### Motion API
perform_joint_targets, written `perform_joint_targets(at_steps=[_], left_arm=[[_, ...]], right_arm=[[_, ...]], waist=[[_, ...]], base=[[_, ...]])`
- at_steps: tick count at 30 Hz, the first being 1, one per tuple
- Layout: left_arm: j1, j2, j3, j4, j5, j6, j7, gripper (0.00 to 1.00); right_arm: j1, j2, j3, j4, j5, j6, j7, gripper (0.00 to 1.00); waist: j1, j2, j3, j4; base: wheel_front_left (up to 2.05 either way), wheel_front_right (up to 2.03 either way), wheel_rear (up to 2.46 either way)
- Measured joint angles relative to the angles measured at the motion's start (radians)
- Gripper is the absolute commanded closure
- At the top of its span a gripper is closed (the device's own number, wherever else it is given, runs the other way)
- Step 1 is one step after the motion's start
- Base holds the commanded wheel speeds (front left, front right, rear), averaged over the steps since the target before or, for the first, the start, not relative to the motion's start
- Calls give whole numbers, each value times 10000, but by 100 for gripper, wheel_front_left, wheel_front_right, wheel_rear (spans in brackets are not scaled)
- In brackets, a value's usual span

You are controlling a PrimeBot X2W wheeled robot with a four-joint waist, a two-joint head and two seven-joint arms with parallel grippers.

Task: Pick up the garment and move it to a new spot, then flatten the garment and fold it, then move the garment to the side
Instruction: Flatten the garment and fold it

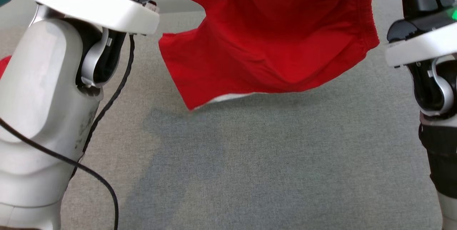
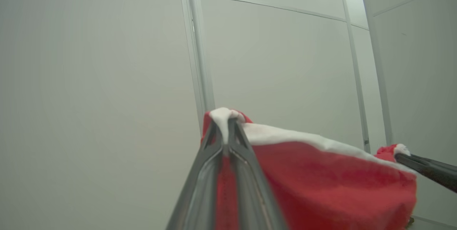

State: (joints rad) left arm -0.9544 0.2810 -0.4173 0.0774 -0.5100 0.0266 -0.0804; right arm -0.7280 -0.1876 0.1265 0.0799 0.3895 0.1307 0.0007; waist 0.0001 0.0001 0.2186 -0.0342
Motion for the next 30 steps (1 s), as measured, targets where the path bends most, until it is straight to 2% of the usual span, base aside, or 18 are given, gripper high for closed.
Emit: perform_joint_targets(at_steps=[6, 11, 15, 20, 25, 30], left_arm=[[-865, -337, -54, 1087, -8, -355, -554, 100], [-2169, -731, -82, 2665, -6, -784, -1185, 100], [-3343, -1108, -35, 4050, 92, -1045, -1595, 100], [-4565, -1482, 468, 5469, 247, -1183, -1799, 100], [-4768, -1841, 917, 6581, 303, -1406, -1812, 100], [-4289, -2121, 934, 8088, -61, -1505, -1812, 100]], right_arm=[[-1168, 105, 332, 1037, 303, 0, -12, 100], [-2821, 290, 593, 2387, 504, 0, -307, 100], [-4233, 581, 744, 3735, 629, 0, -892, 100], [-5833, 872, 913, 5609, 871, 0, -2023, 100], [-6583, 1108, 1101, 7476, 984, -2, -2483, 100], [-6602, 1262, 1599, 8792, 1227, -2, -2575, 100]], waist=[[0, 0, 598, 34], [0, 0, 1262, 91], [0, 0, 1835, 145], [0, -1, 2426, 209], [0, 0, 2780, 255], [0, 0, 2955, 253]], base=[[0, 0, 0], [0, 0, 0], [0, 0, 0], [0, 0, 0], [0, 0, 0], [0, 0, 0]])
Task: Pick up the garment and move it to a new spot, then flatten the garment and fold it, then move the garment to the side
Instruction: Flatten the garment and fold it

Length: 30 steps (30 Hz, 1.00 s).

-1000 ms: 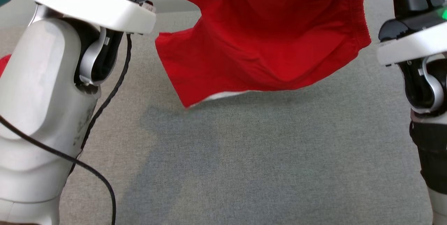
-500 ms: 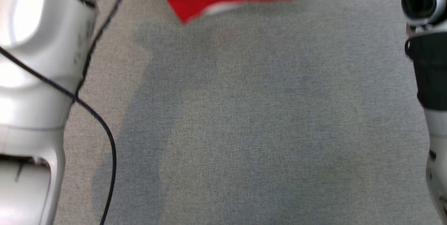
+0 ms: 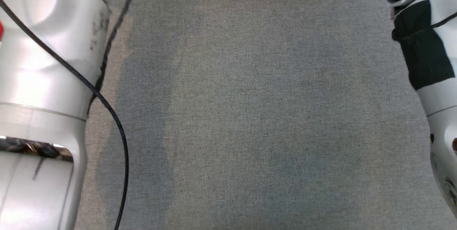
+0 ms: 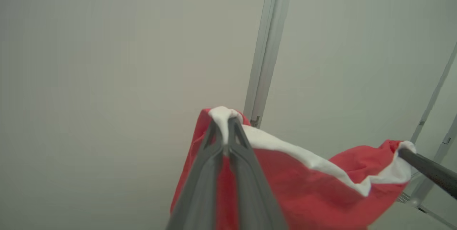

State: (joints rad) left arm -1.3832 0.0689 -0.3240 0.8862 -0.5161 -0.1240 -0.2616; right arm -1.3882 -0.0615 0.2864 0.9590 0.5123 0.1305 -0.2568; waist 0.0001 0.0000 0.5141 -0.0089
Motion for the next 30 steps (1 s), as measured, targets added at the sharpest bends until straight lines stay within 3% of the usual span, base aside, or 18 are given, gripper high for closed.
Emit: perform_joint_targets(at_steps=[6, 14, 21, 30], left_arm=[[884, -186, -656, 1108, -1104, -59, 2, 100], [2803, -192, -1154, 780, -2288, -59, 2, 100], [4845, 238, -892, -336, -2251, -59, 0, 100], [7899, 706, -132, -2456, -1279, -61, 2, 100]], right_arm=[[516, 65, 782, 600, 443, 2, -48, 100], [3033, -2, 1402, -836, 708, 2, -69, 100], [5536, -130, 1524, -2190, 1035, 2, -73, 100], [8254, -385, 1674, -3806, 1260, 0, -75, 100]], waist=[[0, 0, 162, -68], [0, 0, -163, -60], [0, 0, -818, -81], [0, 0, -1741, -75]], base=[[0, 0, 0], [0, 0, 0], [0, 0, 0], [0, 0, 0]])
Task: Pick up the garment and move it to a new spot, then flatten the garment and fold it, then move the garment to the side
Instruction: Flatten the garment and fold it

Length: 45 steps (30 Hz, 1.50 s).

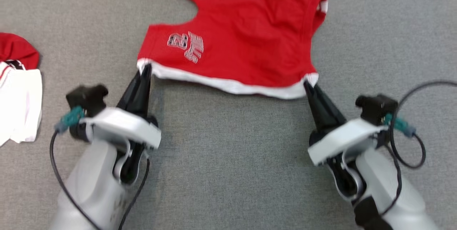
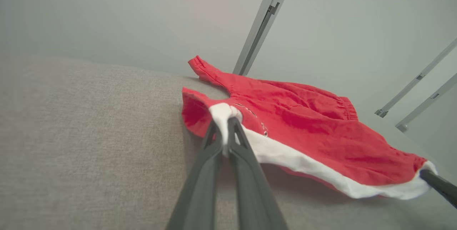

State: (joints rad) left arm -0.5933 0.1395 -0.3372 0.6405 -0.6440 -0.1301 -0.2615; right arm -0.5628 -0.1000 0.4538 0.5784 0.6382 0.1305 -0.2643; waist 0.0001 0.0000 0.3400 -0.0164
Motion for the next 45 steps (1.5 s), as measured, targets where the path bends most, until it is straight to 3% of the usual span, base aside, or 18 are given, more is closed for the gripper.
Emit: perform_joint_targets(at_steps=[9, 17, 26, 35, 45], left_arm=[[3232, 251, 690, -2341, 805, 219, 0, 100], [5683, 376, 671, -4763, 899, 1018, 313, 100], [7088, 635, 570, -7083, 951, 1852, 1225, 100], [6707, 1078, 621, -7655, 1285, 2088, 1705, 100], [3358, 1469, 320, -6543, 1965, 1225, 1785, 100]], right_arm=[[2814, -117, -291, -1471, -140, 2, 0, 100], [5296, 8, -897, -2665, -612, 2, 125, 100], [7304, 341, -1515, -4508, -1333, 2, 1118, 100], [7336, 456, -1914, -5302, -1578, 2, 1647, 100], [5049, 493, -1616, -5310, -474, 0, 1925, 100]], waist=[[-1, 0, -885, -7], [-1, 0, -1622, 175], [-1, 0, -2030, 262], [-2, 0, -1851, 25], [-2, 0, -890, -420]], base=[[0, 0, 0], [0, 0, 0], [0, 0, 0], [0, 0, 0], [0, 0, 0]])
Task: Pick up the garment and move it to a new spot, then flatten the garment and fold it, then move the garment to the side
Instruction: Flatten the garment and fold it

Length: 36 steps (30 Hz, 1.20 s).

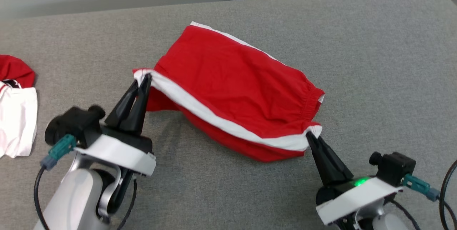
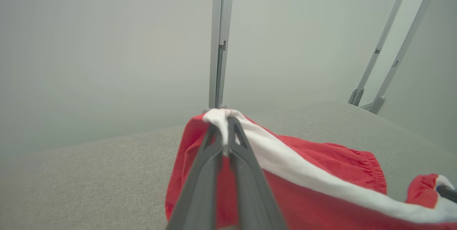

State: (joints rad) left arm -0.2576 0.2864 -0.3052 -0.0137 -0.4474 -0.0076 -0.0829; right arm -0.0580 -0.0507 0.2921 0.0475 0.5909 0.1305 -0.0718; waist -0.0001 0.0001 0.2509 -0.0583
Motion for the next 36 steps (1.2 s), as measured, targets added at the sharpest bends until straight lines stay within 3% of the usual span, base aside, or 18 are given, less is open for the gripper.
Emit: perform_joint_targets(at_steps=[8, 16, 30, 31, 33, 34, 36], left_arm=[[-3215, -470, -186, 1916, 38, -545, 150, 100], [-5913, -1103, -418, 4995, -247, -886, 403, 100], [-8400, -1739, -767, 9586, -815, -1164, 88, 100], [-8458, -1772, -813, 9760, -867, -1191, 75, 100], [-8591, -1820, -917, 10059, -980, -1195, -40, 36], [-8638, -1852, -980, 10182, -1001, -1216, -125, 0], [-8655, -1925, -1139, 10326, -1108, -1221, -320, 0]], right_arm=[[-1893, 8, -203, 382, 844, 0, -280, 100], [-3299, 23, -663, 1248, 1342, 0, -612, 100], [-4717, 27, -203, 2481, 1776, 0, -884, 100], [-4763, 25, -159, 2523, 1806, 0, -886, 92], [-4852, 13, -75, 2585, 1814, 0, -928, 19], [-4875, 12, -21, 2591, 1806, 0, -945, 0], [-4876, 17, 36, 2637, 1572, 0, -1024, 0]], waist=[[1, 0, 970, -316], [1, -1, 1978, -542], [1, -1, 2871, -1001], [1, -1, 2887, -1013], [0, -1, 2906, -1016], [1, 0, 2914, -1008], [1, 0, 2904, -986]], base=[[0, 0, 0], [0, 0, 0], [0, 0, 0], [0, 0, 0], [0, 0, 0], [0, 0, 0], [0, 0, 0]])
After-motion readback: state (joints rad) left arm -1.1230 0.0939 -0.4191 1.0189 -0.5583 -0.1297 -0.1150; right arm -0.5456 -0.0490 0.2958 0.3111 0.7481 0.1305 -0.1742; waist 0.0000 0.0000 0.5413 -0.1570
